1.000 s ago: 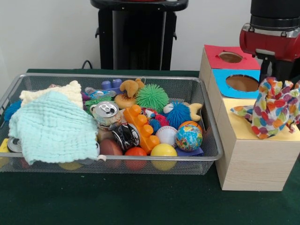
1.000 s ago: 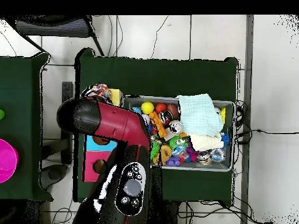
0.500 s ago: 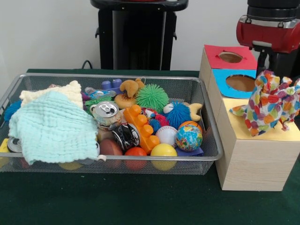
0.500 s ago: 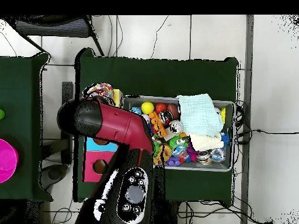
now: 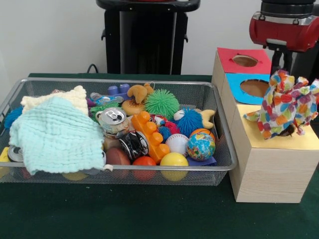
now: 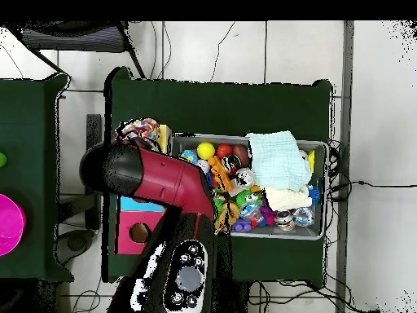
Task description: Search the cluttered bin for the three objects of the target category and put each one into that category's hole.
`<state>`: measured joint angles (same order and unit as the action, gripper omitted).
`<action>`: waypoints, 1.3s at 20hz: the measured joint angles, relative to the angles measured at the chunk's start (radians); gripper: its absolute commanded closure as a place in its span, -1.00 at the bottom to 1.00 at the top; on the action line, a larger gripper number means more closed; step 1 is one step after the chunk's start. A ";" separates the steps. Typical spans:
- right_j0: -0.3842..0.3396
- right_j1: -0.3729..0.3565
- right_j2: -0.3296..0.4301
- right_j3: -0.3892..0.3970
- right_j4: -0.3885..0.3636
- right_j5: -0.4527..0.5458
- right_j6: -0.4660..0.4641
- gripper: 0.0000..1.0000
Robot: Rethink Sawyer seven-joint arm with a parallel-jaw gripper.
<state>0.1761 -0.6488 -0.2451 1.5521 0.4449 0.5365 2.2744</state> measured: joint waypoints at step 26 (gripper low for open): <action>-0.080 0.032 0.127 0.086 0.001 -0.067 0.000 1.00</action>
<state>0.0963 -0.6170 -0.1182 1.6381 0.4461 0.4690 2.2744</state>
